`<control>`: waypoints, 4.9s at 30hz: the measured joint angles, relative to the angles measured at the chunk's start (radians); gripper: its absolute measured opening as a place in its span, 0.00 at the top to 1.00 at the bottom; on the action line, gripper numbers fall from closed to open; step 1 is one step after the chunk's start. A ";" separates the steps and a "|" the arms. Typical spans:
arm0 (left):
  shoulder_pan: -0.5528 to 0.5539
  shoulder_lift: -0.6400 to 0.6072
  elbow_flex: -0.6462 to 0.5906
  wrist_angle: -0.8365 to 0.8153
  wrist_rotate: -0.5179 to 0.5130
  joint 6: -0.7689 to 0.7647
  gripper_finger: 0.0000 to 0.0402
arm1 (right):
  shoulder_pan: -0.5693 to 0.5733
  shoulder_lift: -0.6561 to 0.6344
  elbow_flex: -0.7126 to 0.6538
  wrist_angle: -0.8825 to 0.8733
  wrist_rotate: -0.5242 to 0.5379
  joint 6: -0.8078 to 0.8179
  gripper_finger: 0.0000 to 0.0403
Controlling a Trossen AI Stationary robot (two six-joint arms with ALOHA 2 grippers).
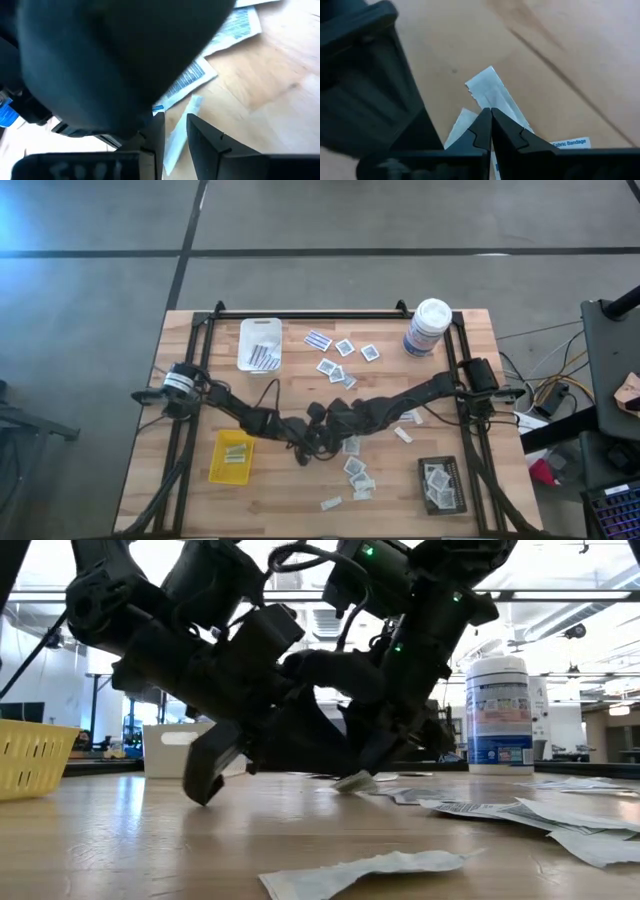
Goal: Pick & Place First Aid Supplies
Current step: Put the green bandage into the yellow bin
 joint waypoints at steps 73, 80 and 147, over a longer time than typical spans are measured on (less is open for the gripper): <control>0.039 0.026 0.015 -0.247 0.108 -0.042 1.00 | -0.018 -0.024 -0.034 0.074 -0.051 0.061 0.98; 0.044 0.026 0.014 -0.250 0.103 -0.090 1.00 | -0.015 -0.065 -0.033 0.041 -0.052 0.036 0.98; 0.059 -0.055 0.016 -0.320 -0.069 -0.369 1.00 | 0.139 -0.205 -0.172 0.112 0.005 -0.920 0.96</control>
